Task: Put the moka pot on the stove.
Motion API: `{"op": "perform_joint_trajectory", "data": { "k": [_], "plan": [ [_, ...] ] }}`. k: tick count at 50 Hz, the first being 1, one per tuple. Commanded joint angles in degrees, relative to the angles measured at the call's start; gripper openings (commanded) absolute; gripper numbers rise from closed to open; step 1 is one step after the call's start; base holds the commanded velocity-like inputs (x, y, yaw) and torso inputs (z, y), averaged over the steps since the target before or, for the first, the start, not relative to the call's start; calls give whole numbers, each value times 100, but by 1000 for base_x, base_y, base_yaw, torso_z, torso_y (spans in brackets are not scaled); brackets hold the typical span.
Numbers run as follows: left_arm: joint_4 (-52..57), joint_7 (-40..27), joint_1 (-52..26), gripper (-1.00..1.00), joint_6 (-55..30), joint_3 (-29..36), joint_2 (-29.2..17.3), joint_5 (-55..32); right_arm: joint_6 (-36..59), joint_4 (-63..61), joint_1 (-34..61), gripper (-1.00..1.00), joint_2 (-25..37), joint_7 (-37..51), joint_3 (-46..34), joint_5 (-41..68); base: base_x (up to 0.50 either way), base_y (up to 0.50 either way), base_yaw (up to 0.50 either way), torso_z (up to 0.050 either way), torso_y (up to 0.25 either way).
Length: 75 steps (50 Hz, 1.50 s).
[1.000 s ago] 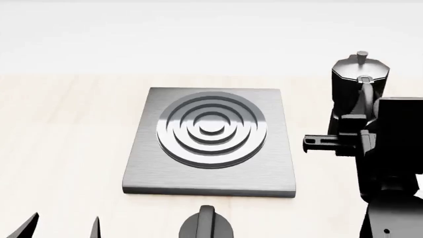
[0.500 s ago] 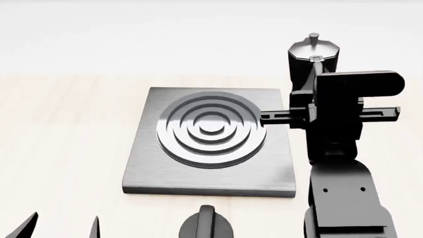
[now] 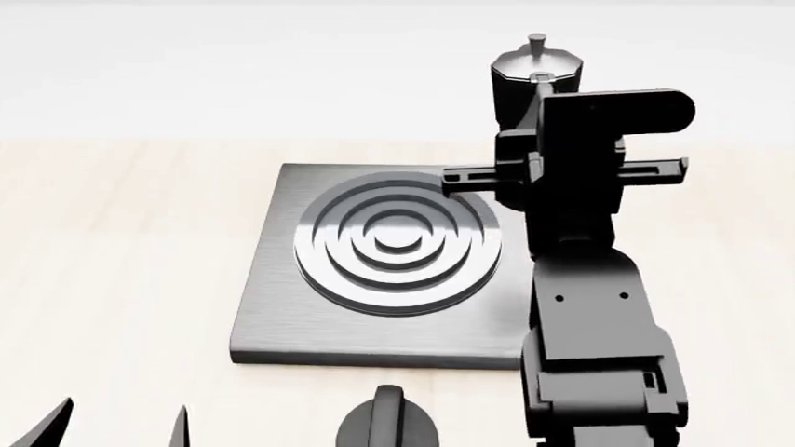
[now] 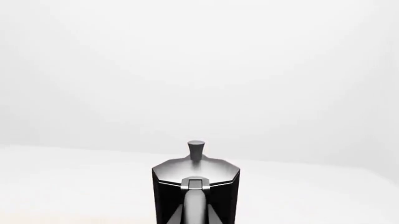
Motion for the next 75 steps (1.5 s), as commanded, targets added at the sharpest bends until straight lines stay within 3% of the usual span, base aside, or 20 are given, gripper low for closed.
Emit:
{"op": "perform_joint_trajectory", "data": {
  "k": [1, 19, 26, 49, 62, 75],
  "plan": [
    [180, -35, 89, 100, 13, -14, -44, -1, -405, 539, 463, -100, -242, -107, -116, -79, 0, 0, 0, 0, 0],
    [258, -86, 152, 100, 22, 14, -94, -7, -1256, 2311, 1399, -100, -587, -186, -593, 445, 0, 0, 0, 1, 1],
    [286, -111, 166, 100, 25, 26, -106, -5, -1671, 3030, 1667, -100, -596, -47, -1960, 1734, 0, 0, 0, 0, 1],
    [291, -162, 141, 100, 3, 45, -147, -36, -2103, 2996, 1770, -100, -597, 312, -5807, 5456, 0, 0, 0, 0, 1],
    [310, -170, 183, 100, 53, 43, -176, -78, -2275, 2831, 1740, -100, -598, 410, -7173, 6644, 0, 0, 0, 0, 1],
    [315, -201, 195, 100, 73, 46, -195, -88, -2359, 2747, 1635, -100, -598, 387, -7762, 7267, 0, 0, 0, 1, 2]
  ]
}}
